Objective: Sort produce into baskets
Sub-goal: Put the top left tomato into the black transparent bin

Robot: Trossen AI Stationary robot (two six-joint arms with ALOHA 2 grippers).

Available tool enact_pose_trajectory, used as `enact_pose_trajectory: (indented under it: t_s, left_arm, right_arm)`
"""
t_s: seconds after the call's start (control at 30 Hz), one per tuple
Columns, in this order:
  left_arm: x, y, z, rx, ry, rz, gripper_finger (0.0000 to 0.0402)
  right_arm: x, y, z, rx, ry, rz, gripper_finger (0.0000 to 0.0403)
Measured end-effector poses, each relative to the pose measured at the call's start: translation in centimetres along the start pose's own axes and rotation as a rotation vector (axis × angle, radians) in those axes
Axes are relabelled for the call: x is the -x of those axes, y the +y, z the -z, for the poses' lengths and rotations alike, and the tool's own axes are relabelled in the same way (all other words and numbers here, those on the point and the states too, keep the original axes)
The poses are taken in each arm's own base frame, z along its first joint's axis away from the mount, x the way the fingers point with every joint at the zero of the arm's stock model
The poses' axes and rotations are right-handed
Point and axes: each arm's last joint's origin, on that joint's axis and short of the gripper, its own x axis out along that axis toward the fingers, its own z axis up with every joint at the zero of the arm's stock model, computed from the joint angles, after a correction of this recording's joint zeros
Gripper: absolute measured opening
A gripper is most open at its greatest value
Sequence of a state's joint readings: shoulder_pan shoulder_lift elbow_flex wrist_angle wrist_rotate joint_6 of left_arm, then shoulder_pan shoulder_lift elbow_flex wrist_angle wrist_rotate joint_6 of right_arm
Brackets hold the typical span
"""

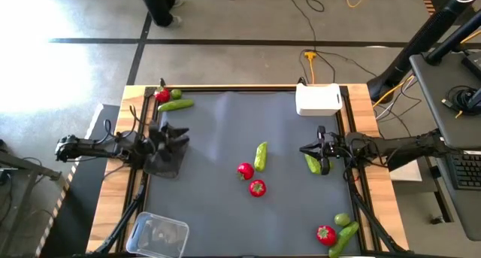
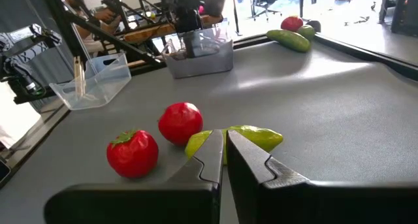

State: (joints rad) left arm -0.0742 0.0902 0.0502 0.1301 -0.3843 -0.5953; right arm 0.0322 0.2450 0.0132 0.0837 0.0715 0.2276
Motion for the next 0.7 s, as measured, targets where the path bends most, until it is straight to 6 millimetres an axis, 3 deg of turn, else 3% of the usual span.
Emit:
enact_pose_trajectory:
  t_s: [0.47,0.7]
  left_arm:
    - [0.0,-0.3,-1.2,-0.011,-0.165,-0.078,0.0307]
    - [-0.7,-2.3,-4.6,-0.134,-0.127,-0.285,0.0307]
  right_arm:
    - [0.0,0.0,0.0,0.0,-0.001,0.0,0.0013]
    - [0.0,0.0,0.0,0.0,0.0,0.0,0.0013]
